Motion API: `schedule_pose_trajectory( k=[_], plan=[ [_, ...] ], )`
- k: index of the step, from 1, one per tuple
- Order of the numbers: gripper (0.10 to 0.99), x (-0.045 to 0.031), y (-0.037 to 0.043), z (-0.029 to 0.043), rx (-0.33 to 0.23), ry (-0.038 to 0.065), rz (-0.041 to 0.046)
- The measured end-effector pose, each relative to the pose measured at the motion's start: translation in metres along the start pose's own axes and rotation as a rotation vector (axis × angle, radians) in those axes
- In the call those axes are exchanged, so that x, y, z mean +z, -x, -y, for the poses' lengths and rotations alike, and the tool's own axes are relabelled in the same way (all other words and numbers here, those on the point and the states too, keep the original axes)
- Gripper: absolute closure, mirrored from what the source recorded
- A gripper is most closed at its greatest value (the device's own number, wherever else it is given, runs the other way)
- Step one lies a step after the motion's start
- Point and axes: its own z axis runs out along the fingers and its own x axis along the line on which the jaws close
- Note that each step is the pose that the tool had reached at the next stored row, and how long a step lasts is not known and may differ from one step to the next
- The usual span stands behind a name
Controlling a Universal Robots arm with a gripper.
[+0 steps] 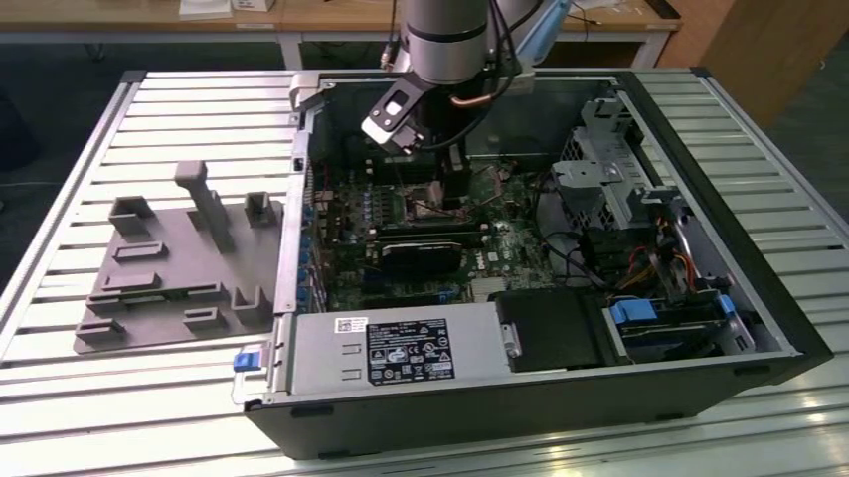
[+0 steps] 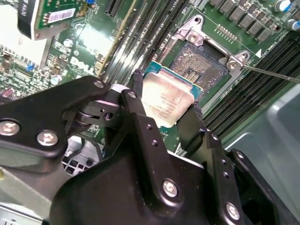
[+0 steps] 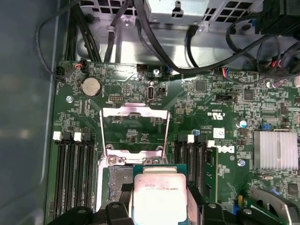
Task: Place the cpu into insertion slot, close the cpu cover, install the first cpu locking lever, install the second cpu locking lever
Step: 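Place the cpu into insertion slot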
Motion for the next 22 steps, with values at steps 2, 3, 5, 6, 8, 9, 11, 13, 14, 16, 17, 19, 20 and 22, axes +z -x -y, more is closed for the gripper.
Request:
schedule_pose_trajectory(
  k=[2,3,5,6,8,9,11,13,14,16,17,19,20,22],
  plan=[
    [0.549,0.001,-0.002,0.0008,0.0,0.0,0.0],
    [0.549,0.0015,-0.0033,0.0013,0.0,0.0,-0.0001],
    [0.549,0.0023,-0.0064,0.0024,0.0,0.0,0.0],
    [0.549,0.0028,-0.0081,0.0031,0.0,0.0,-0.0001],
    [0.549,0.004,-0.0105,0.0044,0.001,0.0,-0.0001],
    [0.549,0.0049,-0.0111,0.005,0.001,0.0,-0.0001],
    [0.549,0.0069,-0.012,0.0061,0.004,0.0,0.0003],
    [0.549,0.009,-0.0129,0.0073,0.007,0.0,0.0005],
    [0.549,0.01,-0.0133,0.008,0.008,0.0,0.0007],
    [0.549,0.0122,-0.0142,0.0092,0.01,0.0,0.0009],
    [0.549,0.0132,-0.0147,0.0098,0.012,0.0,0.001],
    [0.549,0.0157,-0.0158,0.0107,0.013,-0.001,0.0011],
    [0.549,0.017,-0.0161,0.011,0.014,-0.001,0.0011],
    [0.549,0.0195,-0.0168,0.0115,0.015,-0.001,0.0012]
  ],
)
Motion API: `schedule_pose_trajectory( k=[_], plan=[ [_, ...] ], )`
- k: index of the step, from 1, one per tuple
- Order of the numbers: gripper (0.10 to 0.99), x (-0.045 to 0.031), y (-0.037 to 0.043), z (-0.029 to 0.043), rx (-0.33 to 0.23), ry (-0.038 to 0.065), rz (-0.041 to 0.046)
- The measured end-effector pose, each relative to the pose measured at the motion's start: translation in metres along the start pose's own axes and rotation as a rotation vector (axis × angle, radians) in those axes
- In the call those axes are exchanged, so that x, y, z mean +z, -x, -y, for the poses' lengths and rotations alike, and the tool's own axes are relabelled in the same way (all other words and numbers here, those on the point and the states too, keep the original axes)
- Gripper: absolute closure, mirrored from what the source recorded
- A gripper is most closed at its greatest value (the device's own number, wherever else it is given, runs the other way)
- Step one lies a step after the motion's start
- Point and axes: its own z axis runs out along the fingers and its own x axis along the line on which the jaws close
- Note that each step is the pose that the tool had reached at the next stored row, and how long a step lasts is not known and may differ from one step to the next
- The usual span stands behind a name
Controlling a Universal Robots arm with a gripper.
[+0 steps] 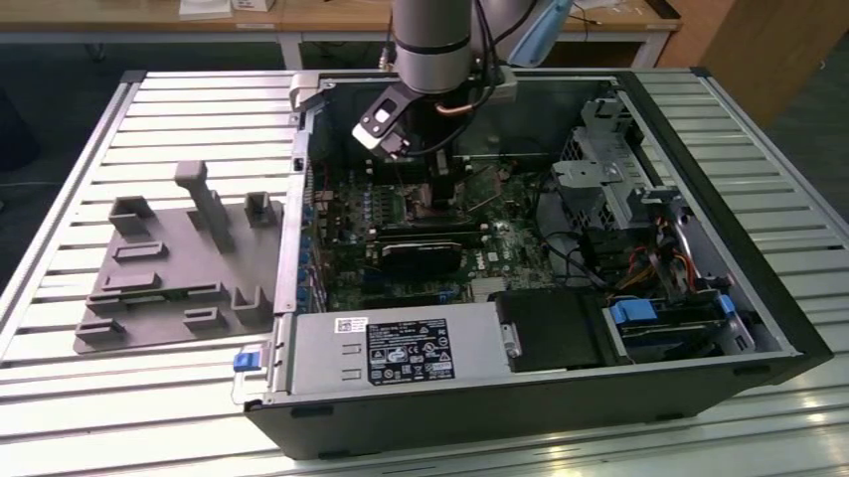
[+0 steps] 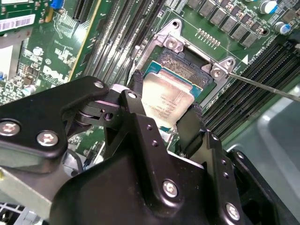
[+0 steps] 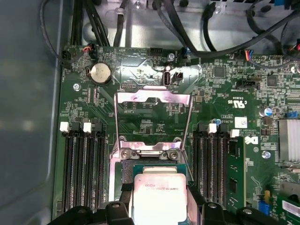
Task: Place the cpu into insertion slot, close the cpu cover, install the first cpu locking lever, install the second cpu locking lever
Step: 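Place the cpu into insertion slot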
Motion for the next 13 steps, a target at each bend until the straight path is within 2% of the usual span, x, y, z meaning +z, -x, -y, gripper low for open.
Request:
schedule_pose_trajectory(
  k=[13],
  plan=[
    [0.549,0.0138,-0.0027,0.0041,0.014,-0.001,0.0014]
  ],
)
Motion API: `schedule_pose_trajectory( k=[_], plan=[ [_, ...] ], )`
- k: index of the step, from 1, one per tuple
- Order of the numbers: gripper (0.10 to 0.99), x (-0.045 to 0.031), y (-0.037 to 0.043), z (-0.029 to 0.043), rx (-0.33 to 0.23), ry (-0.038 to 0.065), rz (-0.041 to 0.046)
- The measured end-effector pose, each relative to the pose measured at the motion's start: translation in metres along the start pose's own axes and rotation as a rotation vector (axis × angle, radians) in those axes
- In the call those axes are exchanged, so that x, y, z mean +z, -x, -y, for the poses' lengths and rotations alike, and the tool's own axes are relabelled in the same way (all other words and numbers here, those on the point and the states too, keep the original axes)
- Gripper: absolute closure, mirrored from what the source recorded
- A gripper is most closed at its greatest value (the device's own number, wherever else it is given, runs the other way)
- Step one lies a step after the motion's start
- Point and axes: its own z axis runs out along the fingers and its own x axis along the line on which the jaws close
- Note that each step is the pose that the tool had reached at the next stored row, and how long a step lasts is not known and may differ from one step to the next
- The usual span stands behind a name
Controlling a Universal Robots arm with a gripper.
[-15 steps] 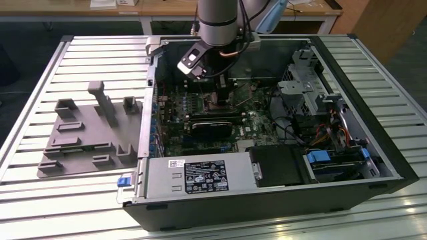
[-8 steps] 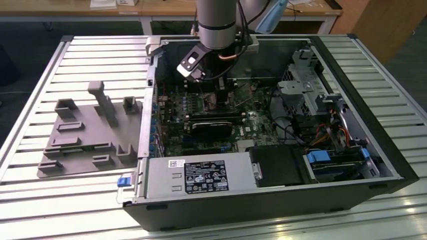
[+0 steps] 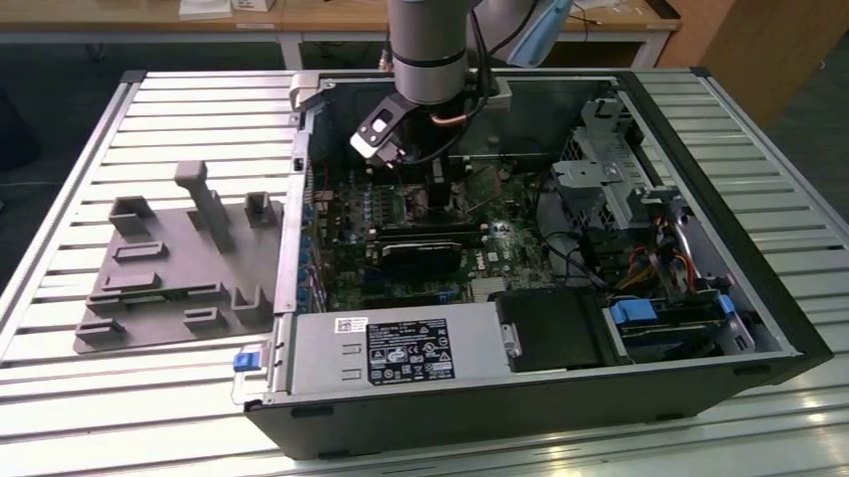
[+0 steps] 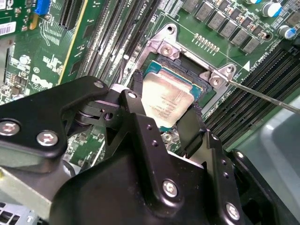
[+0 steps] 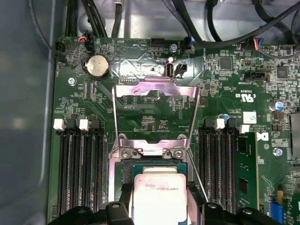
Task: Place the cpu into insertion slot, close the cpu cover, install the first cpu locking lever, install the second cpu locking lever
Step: 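Place the cpu into insertion slot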
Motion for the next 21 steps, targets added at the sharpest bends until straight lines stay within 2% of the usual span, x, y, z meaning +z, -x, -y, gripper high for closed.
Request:
schedule_pose_trajectory(
  k=[8,18,21],
  plan=[
    [0.549,0.0031,-0.0003,0.0005,-0.002,0.0,-0.0011],
    [0.549,0.0054,-0.0004,0.0007,-0.01,0.0,-0.0216],
    [0.549,0.0057,-0.0004,0.0007,-0.01,0.0,-0.0237]
  ],
)
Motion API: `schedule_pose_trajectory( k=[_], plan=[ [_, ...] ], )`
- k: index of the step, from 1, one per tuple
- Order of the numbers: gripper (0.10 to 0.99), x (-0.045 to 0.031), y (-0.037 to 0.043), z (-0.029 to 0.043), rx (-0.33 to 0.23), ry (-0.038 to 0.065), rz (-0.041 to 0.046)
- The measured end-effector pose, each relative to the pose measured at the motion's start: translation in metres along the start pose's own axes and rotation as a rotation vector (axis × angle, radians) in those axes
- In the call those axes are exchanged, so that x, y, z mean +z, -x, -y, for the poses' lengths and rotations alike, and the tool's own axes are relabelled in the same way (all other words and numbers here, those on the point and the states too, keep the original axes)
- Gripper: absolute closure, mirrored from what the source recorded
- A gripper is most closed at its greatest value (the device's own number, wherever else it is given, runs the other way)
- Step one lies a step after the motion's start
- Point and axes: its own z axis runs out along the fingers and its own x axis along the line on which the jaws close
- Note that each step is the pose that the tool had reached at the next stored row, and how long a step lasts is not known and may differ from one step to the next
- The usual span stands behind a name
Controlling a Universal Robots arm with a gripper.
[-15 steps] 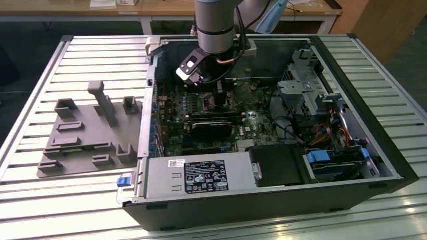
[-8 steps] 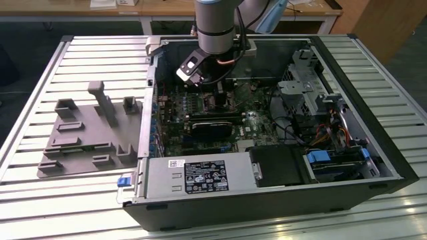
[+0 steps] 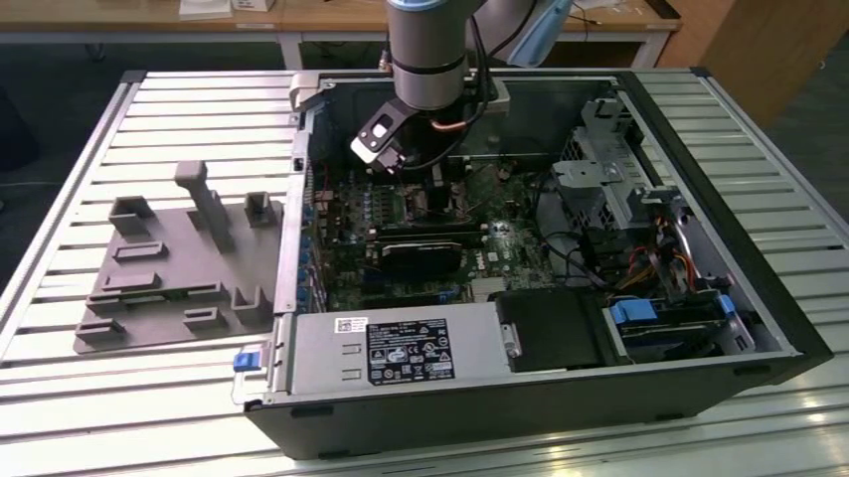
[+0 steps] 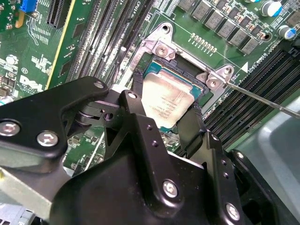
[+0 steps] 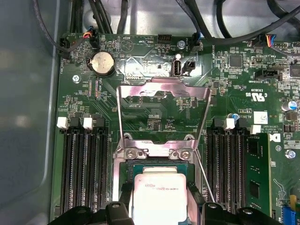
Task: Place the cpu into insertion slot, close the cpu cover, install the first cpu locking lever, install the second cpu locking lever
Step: 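Place the cpu into insertion slot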
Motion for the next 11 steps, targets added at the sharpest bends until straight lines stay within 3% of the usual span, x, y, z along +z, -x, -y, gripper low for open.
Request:
schedule_pose_trajectory(
  k=[11],
  plan=[
    [0.537,0.0004,0.0,0.0,0.0,0.0,-0.0002]
  ],
)
